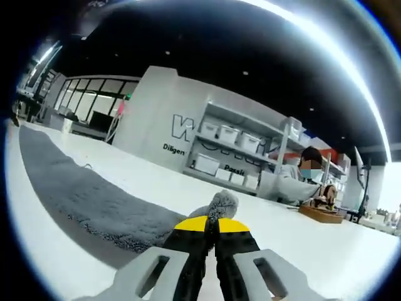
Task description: Open the folded towel by lifting each exposed corner and separating the folded layers until the towel lies flat within the target outline without major curled edges
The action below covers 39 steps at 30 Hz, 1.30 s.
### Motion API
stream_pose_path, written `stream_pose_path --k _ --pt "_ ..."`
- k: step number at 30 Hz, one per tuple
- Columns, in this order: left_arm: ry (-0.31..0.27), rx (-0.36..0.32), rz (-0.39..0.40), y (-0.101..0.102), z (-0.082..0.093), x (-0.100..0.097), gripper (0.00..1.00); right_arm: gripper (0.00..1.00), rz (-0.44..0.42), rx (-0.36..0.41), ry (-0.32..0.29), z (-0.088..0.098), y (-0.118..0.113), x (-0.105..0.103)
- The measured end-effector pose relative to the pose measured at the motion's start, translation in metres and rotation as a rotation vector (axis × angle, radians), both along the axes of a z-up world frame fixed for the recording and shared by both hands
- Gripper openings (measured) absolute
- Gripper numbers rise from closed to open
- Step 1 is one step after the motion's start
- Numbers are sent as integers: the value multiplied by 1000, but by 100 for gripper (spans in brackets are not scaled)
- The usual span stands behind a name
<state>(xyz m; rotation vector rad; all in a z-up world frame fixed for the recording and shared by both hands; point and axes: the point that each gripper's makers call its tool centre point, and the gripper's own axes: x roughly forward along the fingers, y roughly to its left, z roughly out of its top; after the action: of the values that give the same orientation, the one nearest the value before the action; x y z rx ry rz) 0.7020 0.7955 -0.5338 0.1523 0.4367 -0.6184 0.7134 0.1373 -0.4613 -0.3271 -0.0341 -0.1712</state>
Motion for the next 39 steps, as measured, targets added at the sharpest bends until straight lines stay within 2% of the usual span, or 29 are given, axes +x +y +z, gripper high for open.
stream_pose_path --k 5,14,20,23,28,32,39 --pt "1 -1 0 0 0 0 99 0 -5 22 5 -2 -2 0" --pt "1 -2 -4 0 0 0 99 0 -13 107 62 -20 -7 -2" --pt "0 -3 -8 -1 1 1 99 3 -24 179 102 -31 -15 -11" --pt "-2 -3 -10 0 1 2 99 5 -24 180 110 -33 -15 -14" --pt "-2 -2 -14 -1 1 2 99 14 -28 177 123 -35 -19 -24" --pt "-1 -2 -18 -1 0 2 99 30 -35 219 106 -34 -26 -36" --pt "0 -11 -21 -2 1 2 99 47 -13 258 91 -33 -23 -49"
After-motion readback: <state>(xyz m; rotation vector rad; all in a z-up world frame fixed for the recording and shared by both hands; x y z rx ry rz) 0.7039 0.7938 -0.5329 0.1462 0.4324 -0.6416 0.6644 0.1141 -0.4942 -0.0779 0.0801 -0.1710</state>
